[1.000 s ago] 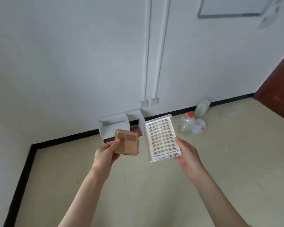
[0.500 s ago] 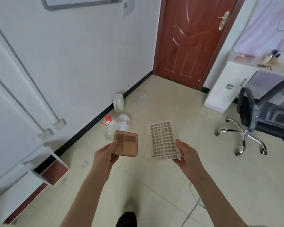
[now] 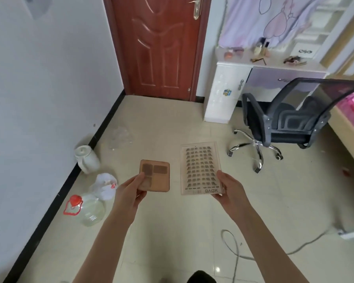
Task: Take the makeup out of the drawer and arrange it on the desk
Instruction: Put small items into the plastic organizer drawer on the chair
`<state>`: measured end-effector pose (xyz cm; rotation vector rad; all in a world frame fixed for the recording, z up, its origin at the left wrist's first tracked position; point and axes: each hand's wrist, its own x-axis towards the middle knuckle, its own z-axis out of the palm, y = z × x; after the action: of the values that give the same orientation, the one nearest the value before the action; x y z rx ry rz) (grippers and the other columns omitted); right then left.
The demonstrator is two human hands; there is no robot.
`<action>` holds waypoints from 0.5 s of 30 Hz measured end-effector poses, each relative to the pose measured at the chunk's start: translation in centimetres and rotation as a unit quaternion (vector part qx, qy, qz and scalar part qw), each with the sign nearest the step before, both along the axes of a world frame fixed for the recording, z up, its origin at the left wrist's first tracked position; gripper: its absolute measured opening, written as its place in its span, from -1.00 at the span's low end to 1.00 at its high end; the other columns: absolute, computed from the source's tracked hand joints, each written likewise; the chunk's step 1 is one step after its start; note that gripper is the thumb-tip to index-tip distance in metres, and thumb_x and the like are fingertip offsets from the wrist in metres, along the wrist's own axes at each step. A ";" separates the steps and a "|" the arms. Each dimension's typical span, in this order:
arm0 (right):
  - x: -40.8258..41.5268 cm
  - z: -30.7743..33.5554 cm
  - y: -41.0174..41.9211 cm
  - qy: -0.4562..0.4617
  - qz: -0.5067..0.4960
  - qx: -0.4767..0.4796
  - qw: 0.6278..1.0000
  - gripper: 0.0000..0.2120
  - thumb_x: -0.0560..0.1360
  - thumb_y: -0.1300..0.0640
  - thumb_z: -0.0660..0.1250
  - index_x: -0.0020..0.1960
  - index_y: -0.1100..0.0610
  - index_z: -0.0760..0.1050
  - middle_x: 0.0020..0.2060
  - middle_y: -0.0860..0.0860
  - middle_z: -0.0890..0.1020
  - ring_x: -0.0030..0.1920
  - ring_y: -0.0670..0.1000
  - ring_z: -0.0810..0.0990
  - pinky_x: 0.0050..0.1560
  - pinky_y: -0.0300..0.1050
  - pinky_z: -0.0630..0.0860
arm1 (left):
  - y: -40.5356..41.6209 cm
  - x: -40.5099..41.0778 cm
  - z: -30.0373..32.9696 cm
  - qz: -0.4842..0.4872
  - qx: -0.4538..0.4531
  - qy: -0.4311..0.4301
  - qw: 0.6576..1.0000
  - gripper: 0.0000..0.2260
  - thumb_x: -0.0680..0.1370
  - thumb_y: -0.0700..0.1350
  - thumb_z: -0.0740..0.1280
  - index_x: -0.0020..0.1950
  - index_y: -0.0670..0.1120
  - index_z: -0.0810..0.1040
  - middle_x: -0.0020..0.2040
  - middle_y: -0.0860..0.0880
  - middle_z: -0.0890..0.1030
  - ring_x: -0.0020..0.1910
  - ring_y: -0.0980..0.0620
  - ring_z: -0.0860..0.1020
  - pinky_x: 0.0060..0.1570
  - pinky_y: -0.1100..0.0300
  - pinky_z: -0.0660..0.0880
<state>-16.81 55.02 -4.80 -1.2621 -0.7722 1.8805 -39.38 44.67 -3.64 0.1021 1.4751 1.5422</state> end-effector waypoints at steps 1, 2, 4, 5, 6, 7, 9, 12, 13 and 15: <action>0.1 -0.2 1.4 0.000 -0.013 -0.002 1.000 -0.81 0.55 0.14 0.26 0.07 0.21 0.57 -0.06 0.10 0.67 -0.08 0.03 0.63 -0.03 -0.08 0.54 | 2.0 -0.2 -0.3 -0.017 -0.003 -0.002 1.000 -0.90 0.52 -0.20 0.32 -0.19 -0.12 0.57 -0.36 0.00 0.56 -0.26 0.07 0.50 -0.20 0.25 0.44; 0.2 -0.4 2.9 0.000 -0.024 -0.004 1.000 -0.80 0.55 0.14 0.26 0.08 0.22 0.56 -0.04 0.11 0.67 -0.06 0.04 0.62 0.01 -0.07 0.54 | 3.9 -0.3 -0.6 -0.033 -0.009 -0.005 0.999 -0.91 0.52 -0.20 0.32 -0.16 -0.15 0.58 -0.34 -0.02 0.57 -0.26 0.06 0.50 -0.20 0.24 0.44; 0.5 -1.0 6.0 0.001 -0.045 -0.006 0.999 -0.78 0.55 0.14 0.25 0.10 0.23 0.55 -0.03 0.12 0.66 -0.04 0.05 0.62 0.05 -0.06 0.54 | 8.0 -0.5 -1.5 -0.053 -0.021 -0.012 0.998 -0.92 0.52 -0.20 0.32 -0.08 -0.18 0.59 -0.29 -0.06 0.57 -0.26 0.05 0.49 -0.20 0.24 0.45; 0.6 -1.3 7.8 0.003 -0.055 -0.007 0.998 -0.78 0.55 0.14 0.25 0.10 0.24 0.55 -0.03 0.12 0.66 -0.04 0.05 0.61 0.03 -0.06 0.54 | 10.3 -0.5 -2.0 -0.060 -0.028 -0.014 0.998 -0.92 0.52 -0.20 0.32 -0.07 -0.19 0.59 -0.30 -0.06 0.57 -0.27 0.05 0.49 -0.20 0.24 0.45; 0.8 -1.5 9.6 0.005 -0.065 -0.008 0.998 -0.78 0.56 0.14 0.25 0.11 0.24 0.55 -0.03 0.12 0.66 -0.04 0.05 0.61 0.01 -0.07 0.54 | 12.6 -0.5 -2.4 -0.065 -0.035 -0.016 0.997 -0.92 0.51 -0.20 0.33 -0.09 -0.19 0.59 -0.32 -0.05 0.57 -0.28 0.05 0.48 -0.21 0.23 0.45; 1.0 -1.8 11.7 0.005 -0.073 -0.008 0.997 -0.77 0.56 0.14 0.24 0.11 0.25 0.54 -0.03 0.12 0.65 -0.04 0.05 0.61 0.00 -0.07 0.54 | 15.1 -0.5 -2.7 -0.068 -0.039 -0.018 0.997 -0.93 0.51 -0.20 0.35 -0.12 -0.18 0.60 -0.36 -0.03 0.57 -0.30 0.05 0.49 -0.23 0.23 0.45; 1.3 -2.2 16.1 0.003 -0.087 -0.004 0.996 -0.78 0.56 0.14 0.23 0.10 0.25 0.54 -0.03 0.13 0.64 -0.02 0.06 0.60 0.04 -0.05 0.53 | 20.1 -0.3 -3.2 -0.077 -0.041 -0.017 0.996 -0.94 0.50 -0.19 0.36 -0.14 -0.17 0.60 -0.39 -0.01 0.58 -0.32 0.06 0.49 -0.26 0.23 0.45; 1.8 -2.3 23.2 0.010 -0.096 -0.003 0.995 -0.75 0.57 0.14 0.23 0.14 0.26 0.52 0.03 0.15 0.63 0.04 0.08 0.59 0.06 -0.04 0.53 | 28.0 0.0 -3.4 -0.087 -0.038 -0.027 0.995 -0.91 0.50 -0.17 0.36 -0.08 -0.18 0.59 -0.36 -0.02 0.56 -0.33 0.07 0.48 -0.26 0.23 0.44; 2.0 -2.2 25.8 0.012 -0.099 -0.003 0.995 -0.75 0.57 0.14 0.23 0.15 0.26 0.52 0.04 0.15 0.62 0.05 0.08 0.59 0.05 -0.05 0.53 | 30.8 0.1 -3.3 -0.086 -0.036 -0.032 0.995 -0.90 0.51 -0.17 0.36 -0.05 -0.19 0.58 -0.33 -0.03 0.55 -0.32 0.07 0.47 -0.24 0.23 0.44; 2.4 -1.8 30.8 0.011 -0.100 -0.003 0.995 -0.74 0.57 0.13 0.23 0.16 0.26 0.52 0.05 0.14 0.62 0.05 0.07 0.59 0.03 -0.07 0.52 | 36.1 0.4 -2.9 -0.089 -0.035 -0.028 0.995 -0.87 0.51 -0.17 0.35 -0.01 -0.20 0.58 -0.30 -0.04 0.56 -0.30 0.07 0.49 -0.22 0.23 0.45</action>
<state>-14.38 85.85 -6.60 -1.2710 -0.6066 1.7333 -38.95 80.72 -6.57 0.1446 1.4350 1.3379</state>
